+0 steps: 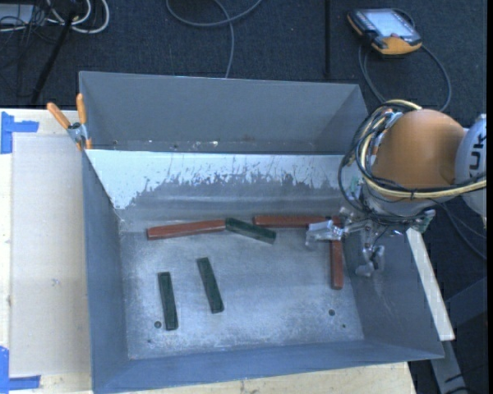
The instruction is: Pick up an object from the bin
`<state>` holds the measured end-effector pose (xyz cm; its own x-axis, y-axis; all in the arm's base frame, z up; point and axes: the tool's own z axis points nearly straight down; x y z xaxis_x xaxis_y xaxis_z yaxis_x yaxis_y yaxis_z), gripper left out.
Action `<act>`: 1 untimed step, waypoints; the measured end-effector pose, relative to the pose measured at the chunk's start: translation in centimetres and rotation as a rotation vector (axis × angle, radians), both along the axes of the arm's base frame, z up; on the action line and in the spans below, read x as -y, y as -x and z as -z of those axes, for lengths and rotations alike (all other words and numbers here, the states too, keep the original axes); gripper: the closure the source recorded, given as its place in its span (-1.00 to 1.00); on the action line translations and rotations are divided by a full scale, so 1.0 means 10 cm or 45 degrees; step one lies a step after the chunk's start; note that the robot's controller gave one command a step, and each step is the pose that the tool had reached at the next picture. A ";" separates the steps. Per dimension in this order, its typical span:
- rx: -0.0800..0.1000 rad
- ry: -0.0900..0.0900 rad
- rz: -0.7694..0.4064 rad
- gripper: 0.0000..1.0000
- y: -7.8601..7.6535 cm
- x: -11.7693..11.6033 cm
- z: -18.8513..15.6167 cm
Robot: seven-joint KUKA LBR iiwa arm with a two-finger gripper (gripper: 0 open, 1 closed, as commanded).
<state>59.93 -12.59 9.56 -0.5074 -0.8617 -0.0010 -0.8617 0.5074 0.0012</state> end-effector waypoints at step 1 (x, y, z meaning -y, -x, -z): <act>-0.003 -0.011 -0.106 -1.00 0.03 0.04 0.07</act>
Offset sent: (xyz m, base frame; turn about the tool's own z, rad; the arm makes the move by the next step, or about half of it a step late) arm 0.0199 -0.0171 -0.0256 -0.4756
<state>59.59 -12.98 8.89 -0.4338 -0.9010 -0.0076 -0.9010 0.4338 0.0075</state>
